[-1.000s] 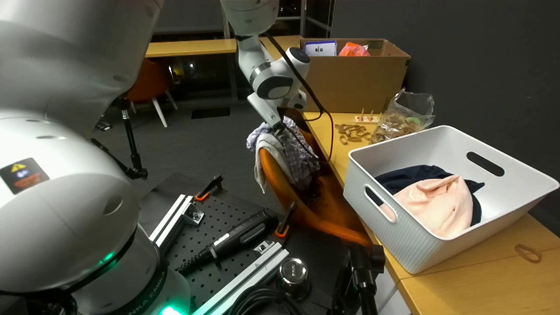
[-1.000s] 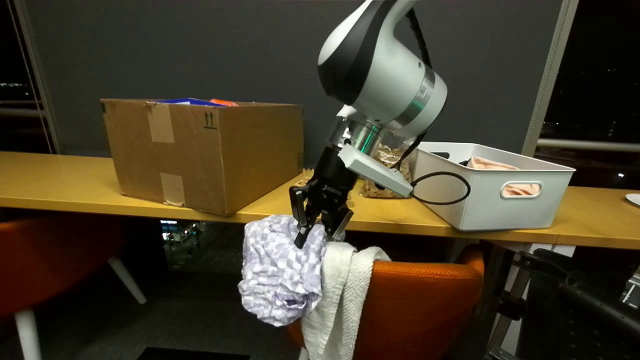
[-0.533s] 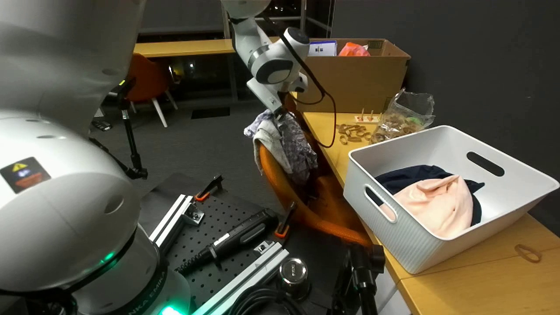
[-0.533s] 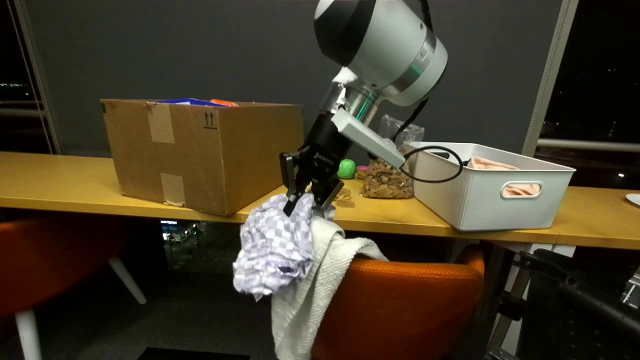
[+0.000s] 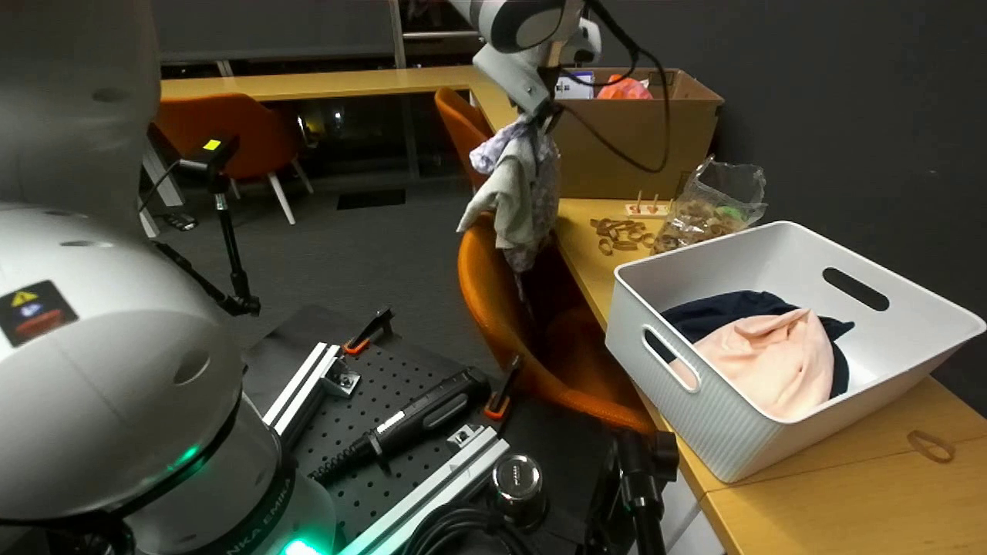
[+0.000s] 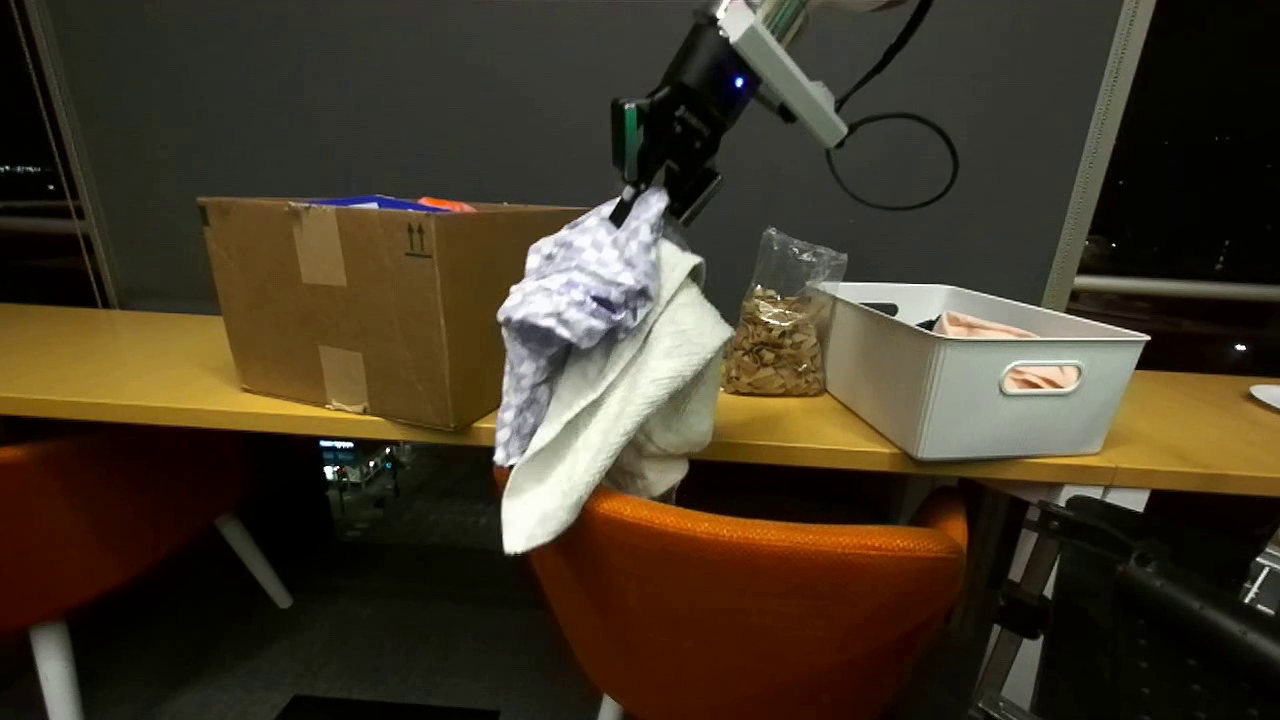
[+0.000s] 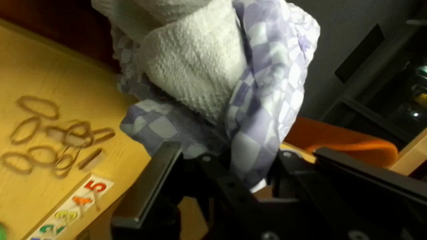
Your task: Shift the clothes to the storage bin
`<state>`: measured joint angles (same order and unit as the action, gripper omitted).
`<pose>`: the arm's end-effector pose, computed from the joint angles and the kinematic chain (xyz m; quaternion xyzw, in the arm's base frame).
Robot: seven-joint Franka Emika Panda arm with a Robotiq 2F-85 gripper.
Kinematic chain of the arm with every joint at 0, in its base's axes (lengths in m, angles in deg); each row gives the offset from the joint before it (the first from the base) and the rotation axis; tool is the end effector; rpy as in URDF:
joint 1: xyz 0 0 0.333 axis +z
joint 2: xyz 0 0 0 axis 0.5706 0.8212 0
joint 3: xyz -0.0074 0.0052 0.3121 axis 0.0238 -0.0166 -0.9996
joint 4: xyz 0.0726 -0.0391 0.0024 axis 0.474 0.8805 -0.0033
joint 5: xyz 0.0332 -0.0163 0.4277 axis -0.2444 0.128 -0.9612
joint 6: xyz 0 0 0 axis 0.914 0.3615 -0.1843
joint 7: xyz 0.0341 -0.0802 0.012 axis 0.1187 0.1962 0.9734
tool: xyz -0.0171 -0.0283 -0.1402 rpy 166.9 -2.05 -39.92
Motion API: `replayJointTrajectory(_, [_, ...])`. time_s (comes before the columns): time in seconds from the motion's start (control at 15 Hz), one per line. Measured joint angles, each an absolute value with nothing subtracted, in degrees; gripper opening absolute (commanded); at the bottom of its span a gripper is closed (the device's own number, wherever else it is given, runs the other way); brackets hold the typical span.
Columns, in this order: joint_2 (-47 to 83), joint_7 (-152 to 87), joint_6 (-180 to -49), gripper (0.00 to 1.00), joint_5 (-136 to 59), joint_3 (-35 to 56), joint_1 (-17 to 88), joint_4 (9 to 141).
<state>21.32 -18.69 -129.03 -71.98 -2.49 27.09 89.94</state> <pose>0.7031 0.0098 0.3113 -0.9551 0.1225 -0.1927 0.1890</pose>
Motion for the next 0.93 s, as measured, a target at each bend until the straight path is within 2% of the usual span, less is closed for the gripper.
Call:
replayJointTrajectory(0.47, [7.96, -19.22, -122.64, 0.02, -69.94, 7.72, 22.9, 90.48])
replayJointTrajectory(0.93, [-2.33, -26.21, -110.68, 0.02, -52.04, 21.32, 16.98, 92.42])
